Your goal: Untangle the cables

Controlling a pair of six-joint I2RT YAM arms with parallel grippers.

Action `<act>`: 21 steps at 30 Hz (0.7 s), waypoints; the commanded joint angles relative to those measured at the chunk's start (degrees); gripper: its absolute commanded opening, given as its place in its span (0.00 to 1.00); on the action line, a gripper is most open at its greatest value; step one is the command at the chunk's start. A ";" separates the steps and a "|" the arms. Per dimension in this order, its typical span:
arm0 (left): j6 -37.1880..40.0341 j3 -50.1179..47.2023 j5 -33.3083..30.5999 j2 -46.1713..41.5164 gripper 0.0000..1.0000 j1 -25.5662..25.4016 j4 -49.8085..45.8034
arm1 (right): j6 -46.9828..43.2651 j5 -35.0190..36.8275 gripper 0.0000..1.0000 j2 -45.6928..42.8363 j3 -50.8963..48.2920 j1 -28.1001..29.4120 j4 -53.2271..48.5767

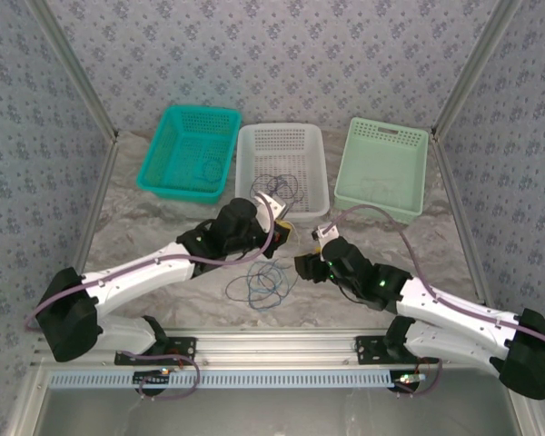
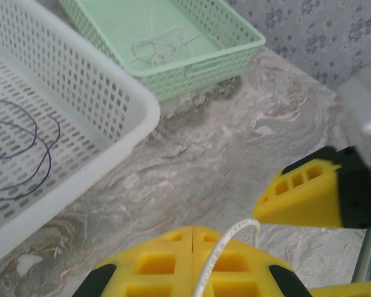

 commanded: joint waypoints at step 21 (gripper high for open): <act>-0.61 7.74 -1.57 -3.01 0.00 -3.02 -4.28 | -3.71 3.34 0.74 11.70 0.67 0.28 17.06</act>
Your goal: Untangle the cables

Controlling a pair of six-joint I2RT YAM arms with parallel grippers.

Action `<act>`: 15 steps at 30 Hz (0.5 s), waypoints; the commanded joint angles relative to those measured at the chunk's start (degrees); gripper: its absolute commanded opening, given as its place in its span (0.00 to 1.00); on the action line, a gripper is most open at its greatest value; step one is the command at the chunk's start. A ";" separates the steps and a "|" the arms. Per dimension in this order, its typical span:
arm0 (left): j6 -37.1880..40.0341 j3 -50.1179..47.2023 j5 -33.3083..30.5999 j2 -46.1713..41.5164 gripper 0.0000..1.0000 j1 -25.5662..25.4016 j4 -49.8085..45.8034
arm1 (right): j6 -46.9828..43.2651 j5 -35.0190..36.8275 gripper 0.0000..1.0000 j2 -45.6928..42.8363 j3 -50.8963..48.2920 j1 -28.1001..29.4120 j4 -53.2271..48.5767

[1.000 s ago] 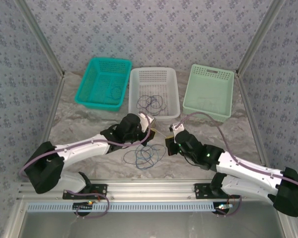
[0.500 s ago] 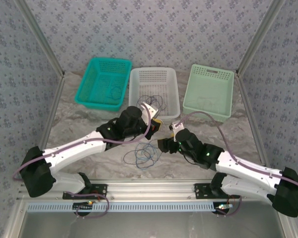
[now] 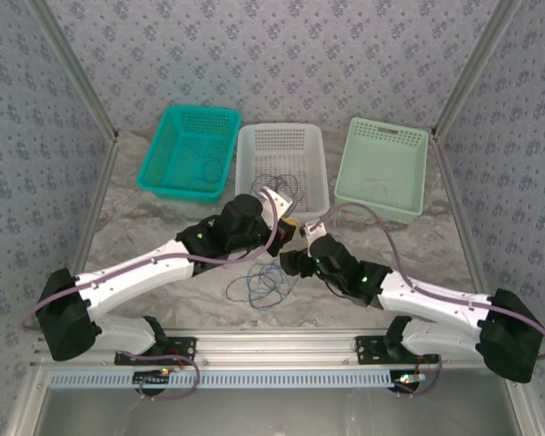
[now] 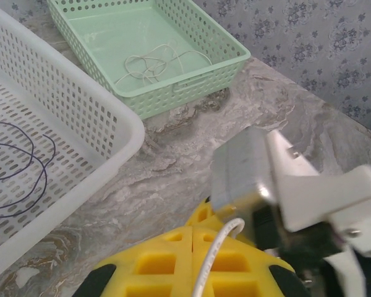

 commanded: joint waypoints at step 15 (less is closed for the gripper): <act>-3.70 -0.27 -0.16 -7.62 0.00 -0.37 2.54 | -3.97 1.09 0.80 2.10 0.53 -2.55 10.74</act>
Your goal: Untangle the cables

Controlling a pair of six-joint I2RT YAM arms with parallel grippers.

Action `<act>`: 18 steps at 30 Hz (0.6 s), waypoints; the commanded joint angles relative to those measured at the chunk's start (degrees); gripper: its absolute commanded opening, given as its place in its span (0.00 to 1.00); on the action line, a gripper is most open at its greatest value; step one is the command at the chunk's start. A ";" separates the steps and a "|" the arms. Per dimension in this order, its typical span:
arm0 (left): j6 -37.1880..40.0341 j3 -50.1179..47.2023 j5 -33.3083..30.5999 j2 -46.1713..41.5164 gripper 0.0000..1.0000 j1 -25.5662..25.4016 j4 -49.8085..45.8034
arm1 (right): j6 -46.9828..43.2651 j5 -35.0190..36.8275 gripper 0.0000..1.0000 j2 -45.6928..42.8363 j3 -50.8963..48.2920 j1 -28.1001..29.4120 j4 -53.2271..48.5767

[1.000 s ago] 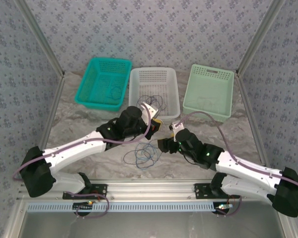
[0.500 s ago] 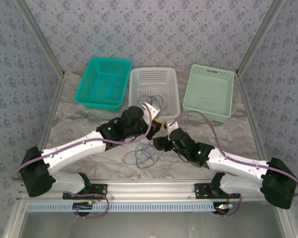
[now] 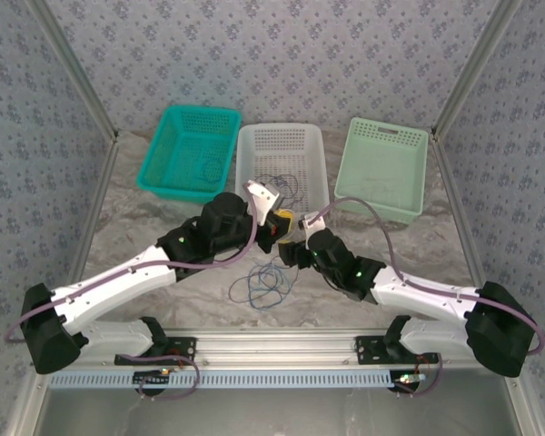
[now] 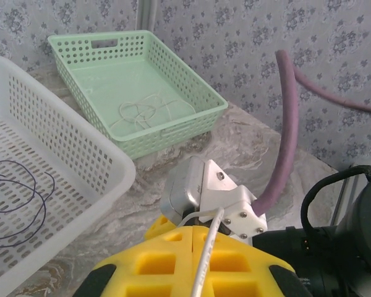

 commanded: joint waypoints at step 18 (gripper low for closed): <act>-6.55 -3.20 -0.93 -4.02 0.00 -0.26 4.82 | -2.93 -5.61 0.73 -0.86 -2.91 -1.59 16.90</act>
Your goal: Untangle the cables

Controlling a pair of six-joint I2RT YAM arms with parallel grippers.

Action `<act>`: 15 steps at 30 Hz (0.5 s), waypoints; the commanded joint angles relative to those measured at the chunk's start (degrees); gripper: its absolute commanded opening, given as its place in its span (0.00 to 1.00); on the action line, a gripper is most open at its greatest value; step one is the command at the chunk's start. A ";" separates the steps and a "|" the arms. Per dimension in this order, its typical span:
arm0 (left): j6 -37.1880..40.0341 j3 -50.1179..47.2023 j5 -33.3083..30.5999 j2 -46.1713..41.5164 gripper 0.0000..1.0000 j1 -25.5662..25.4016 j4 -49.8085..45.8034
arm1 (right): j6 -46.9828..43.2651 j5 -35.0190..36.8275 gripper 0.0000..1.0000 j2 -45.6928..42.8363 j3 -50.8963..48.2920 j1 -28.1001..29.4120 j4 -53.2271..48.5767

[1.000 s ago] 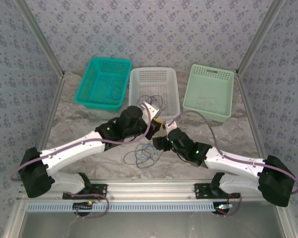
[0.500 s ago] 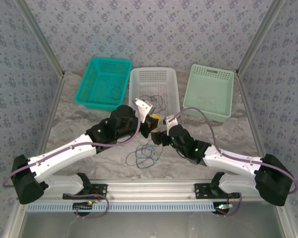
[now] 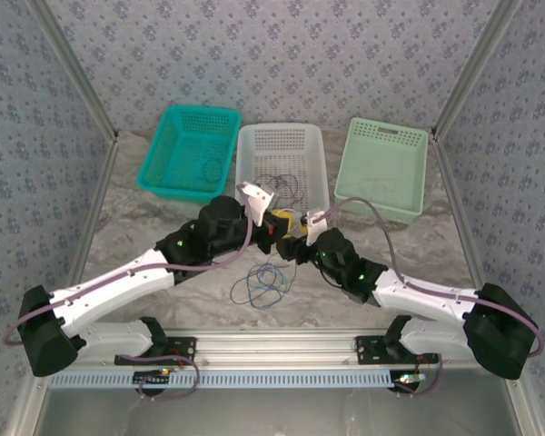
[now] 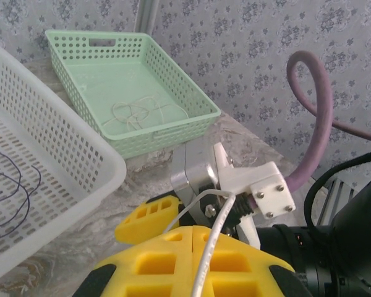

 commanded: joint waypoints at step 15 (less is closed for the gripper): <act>-1.05 -0.25 -0.60 -4.65 0.00 -0.29 1.72 | -4.32 -6.84 0.38 -7.76 4.01 -2.45 -1.52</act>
